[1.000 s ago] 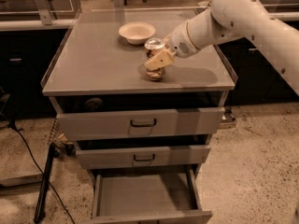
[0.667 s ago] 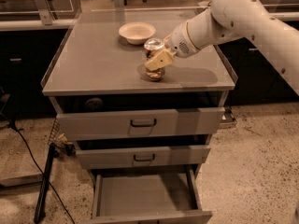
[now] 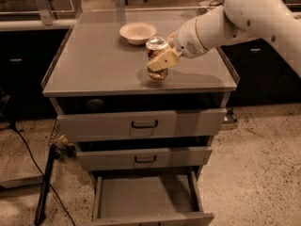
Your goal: Place orange can into bottom drawer
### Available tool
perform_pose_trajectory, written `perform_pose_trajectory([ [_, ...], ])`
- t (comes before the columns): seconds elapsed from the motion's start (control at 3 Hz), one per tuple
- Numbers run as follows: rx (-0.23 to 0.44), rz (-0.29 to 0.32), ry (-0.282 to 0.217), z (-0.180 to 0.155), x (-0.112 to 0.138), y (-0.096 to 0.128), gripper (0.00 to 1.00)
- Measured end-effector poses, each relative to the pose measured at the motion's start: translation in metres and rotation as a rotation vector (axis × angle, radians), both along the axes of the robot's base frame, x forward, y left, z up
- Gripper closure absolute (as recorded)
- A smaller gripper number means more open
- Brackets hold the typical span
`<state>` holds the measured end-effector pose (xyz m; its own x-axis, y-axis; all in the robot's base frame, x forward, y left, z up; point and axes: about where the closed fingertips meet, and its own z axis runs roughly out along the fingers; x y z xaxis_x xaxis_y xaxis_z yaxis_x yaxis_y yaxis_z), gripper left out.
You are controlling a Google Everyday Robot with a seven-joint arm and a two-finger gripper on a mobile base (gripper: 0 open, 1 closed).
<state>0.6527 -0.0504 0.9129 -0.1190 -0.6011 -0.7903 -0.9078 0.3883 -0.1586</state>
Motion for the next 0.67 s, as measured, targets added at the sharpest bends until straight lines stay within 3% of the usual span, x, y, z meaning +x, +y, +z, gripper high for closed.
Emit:
perform_pose_trajectory([
  [0.67,0.01,-0.015,-0.055,0.025,-0.076,-0.017,1.0],
])
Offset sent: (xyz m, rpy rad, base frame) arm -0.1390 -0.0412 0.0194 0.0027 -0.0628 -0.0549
